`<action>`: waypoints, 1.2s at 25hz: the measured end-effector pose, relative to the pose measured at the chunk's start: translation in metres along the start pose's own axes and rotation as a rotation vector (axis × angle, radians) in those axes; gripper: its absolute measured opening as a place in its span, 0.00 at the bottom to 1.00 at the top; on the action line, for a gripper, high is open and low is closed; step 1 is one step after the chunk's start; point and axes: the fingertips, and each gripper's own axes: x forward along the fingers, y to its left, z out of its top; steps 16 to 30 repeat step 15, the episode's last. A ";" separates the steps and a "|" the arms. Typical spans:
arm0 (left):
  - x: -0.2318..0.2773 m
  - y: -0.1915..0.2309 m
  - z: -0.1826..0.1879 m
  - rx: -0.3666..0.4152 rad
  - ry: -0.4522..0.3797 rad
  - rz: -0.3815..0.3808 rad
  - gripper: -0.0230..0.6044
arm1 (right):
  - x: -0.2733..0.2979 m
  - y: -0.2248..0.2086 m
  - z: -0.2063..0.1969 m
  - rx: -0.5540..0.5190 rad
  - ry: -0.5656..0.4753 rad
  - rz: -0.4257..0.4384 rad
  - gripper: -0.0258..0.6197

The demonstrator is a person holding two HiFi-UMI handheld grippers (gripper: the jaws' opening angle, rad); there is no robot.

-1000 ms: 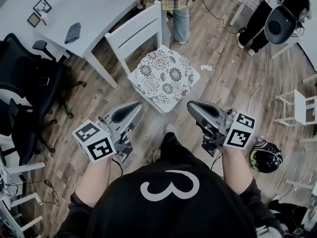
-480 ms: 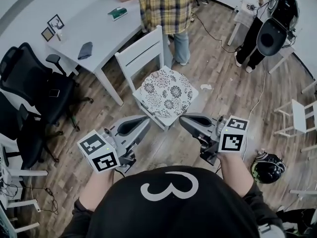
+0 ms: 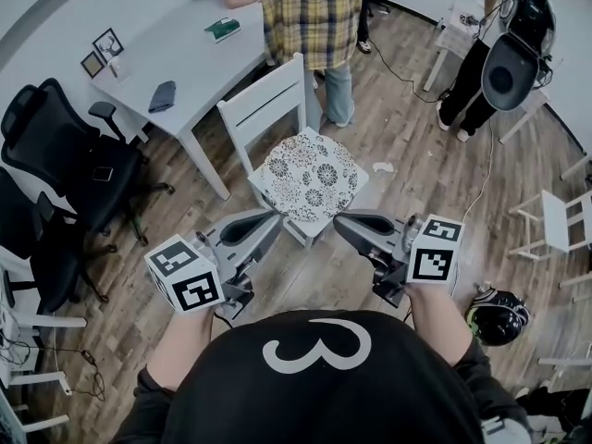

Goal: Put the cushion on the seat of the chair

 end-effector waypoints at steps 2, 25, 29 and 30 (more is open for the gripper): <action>-0.002 -0.001 0.003 -0.001 -0.009 -0.004 0.06 | -0.001 0.000 0.001 -0.007 -0.003 -0.009 0.05; -0.007 -0.014 0.004 0.058 -0.007 -0.039 0.06 | 0.006 0.014 0.007 -0.043 -0.041 -0.019 0.05; -0.007 -0.014 0.004 0.058 -0.007 -0.039 0.06 | 0.006 0.014 0.007 -0.043 -0.041 -0.019 0.05; -0.007 -0.014 0.004 0.058 -0.007 -0.039 0.06 | 0.006 0.014 0.007 -0.043 -0.041 -0.019 0.05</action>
